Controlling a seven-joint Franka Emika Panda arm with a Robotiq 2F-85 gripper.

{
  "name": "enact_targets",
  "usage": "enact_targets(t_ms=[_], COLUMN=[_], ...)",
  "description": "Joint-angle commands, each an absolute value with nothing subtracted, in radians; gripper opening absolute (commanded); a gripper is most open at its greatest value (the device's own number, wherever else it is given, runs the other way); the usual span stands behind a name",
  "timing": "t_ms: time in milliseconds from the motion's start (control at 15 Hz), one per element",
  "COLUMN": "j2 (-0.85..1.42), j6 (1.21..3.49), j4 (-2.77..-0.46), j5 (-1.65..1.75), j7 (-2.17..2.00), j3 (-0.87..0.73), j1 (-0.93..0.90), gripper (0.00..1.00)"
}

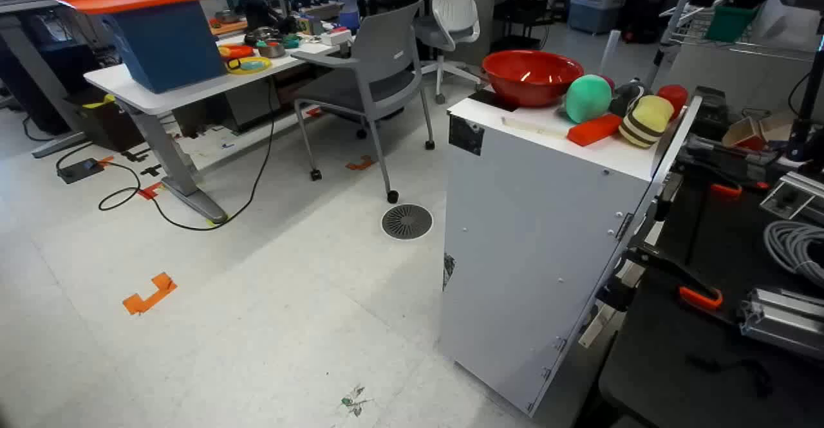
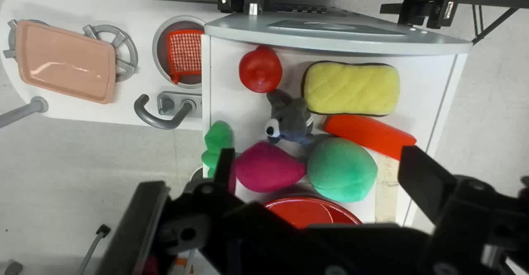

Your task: Put the green plush toy in the red bowl

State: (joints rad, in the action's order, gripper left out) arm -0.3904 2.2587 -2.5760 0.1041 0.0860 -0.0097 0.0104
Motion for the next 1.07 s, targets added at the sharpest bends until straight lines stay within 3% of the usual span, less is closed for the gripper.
enact_targets(t_ms=[0,1000], j2=[-0.391,-0.391], j6=[2.256,2.256], j4=[-2.575,-2.575], j5=[0.104,0.104], j7=[0.086,0.086], j3=[-0.011,-0.011], j1=[0.009,0.009], gripper=[1.00,1.00])
